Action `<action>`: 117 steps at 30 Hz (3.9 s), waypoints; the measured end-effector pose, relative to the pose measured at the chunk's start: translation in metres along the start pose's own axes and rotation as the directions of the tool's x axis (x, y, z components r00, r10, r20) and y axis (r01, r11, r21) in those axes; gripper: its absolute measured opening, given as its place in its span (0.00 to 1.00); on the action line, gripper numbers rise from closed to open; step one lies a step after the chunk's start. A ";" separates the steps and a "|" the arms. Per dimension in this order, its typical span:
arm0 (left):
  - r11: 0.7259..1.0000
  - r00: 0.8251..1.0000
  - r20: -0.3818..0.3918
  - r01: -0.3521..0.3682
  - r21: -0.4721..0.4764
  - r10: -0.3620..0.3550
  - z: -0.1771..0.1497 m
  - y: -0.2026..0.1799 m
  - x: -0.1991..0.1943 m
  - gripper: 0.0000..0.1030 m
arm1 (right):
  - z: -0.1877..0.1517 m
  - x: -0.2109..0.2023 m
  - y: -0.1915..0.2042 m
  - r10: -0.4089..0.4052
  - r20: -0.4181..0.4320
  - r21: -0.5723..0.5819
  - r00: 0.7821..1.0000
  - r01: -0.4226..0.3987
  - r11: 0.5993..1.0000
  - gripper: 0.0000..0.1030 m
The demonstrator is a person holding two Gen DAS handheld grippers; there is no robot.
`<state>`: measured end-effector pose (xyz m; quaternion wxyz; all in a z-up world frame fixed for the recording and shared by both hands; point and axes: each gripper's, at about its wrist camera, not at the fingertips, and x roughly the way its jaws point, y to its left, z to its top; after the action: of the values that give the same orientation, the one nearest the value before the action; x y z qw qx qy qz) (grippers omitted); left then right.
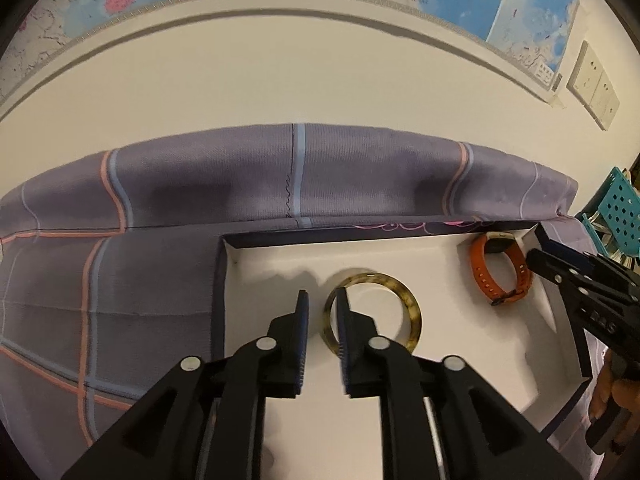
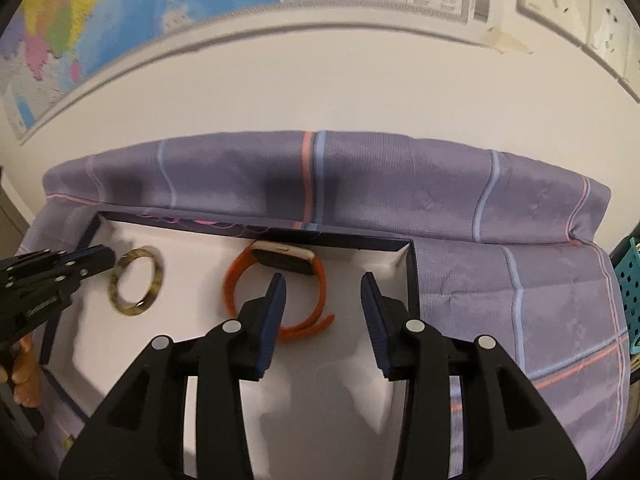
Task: Organize jewelry
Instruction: 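Open the right tool to drop the watch while the left tool releases the bangle, then move the right tool back down to the jewelry pile, then grasp the clear crystal bead bracelet with the right tool and lift it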
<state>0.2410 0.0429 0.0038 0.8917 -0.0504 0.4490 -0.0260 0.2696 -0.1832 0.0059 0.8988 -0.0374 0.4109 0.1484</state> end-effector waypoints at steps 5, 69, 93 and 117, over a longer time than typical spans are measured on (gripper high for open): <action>0.999 0.996 0.093 0.008 0.039 -0.012 -0.011 -0.006 -0.036 0.40 | -0.019 -0.039 0.003 0.083 0.088 -0.009 0.993 -0.083 0.997 0.46; 0.981 0.987 0.077 0.127 0.144 -0.139 -0.204 -0.012 -0.125 0.63 | -0.186 -0.149 0.046 0.290 0.045 -0.134 0.956 -0.282 0.950 0.01; 0.981 0.986 0.075 0.138 0.139 -0.149 -0.207 -0.013 -0.126 0.64 | -0.175 -0.162 0.048 0.348 0.077 -0.134 0.934 -0.336 0.932 0.05; 0.973 0.986 0.072 0.133 0.187 -0.149 -0.218 -0.011 -0.136 0.64 | -0.189 -0.115 0.027 0.199 -0.048 -0.073 0.979 -0.203 0.977 0.23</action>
<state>-0.0146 0.0300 -0.0157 0.9069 -0.0015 0.4014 -0.1279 0.0536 -0.2205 -0.0312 0.8684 -0.0336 0.4247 0.2536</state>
